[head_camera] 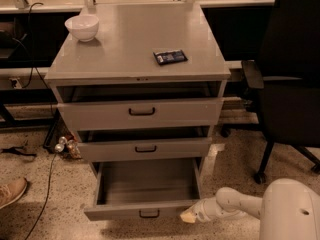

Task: Close bottom drawer

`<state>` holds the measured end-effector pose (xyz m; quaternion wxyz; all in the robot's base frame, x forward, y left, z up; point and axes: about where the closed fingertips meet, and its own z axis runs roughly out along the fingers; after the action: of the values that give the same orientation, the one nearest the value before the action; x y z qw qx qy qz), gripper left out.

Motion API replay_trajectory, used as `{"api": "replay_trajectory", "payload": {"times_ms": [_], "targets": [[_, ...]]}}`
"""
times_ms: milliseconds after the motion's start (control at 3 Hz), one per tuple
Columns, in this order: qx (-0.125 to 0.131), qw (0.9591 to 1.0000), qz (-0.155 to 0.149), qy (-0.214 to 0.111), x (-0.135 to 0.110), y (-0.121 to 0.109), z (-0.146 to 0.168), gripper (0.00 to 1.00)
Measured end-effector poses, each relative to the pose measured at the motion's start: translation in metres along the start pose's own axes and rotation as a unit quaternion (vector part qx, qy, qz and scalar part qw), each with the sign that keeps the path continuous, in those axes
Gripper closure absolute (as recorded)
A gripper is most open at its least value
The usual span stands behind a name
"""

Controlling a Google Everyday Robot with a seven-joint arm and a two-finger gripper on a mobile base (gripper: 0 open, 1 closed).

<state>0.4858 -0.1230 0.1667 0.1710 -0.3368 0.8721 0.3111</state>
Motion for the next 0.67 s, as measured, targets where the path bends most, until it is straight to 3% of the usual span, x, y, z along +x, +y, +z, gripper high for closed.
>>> {"api": "replay_trajectory", "payload": {"times_ms": [333,667], "targets": [[0.023,0.9992,-0.018,-0.026,-0.019,-0.014,0.004,1.0],[0.051,0.9953,-0.045,-0.069,-0.062,-0.04,0.01,1.0]]}}
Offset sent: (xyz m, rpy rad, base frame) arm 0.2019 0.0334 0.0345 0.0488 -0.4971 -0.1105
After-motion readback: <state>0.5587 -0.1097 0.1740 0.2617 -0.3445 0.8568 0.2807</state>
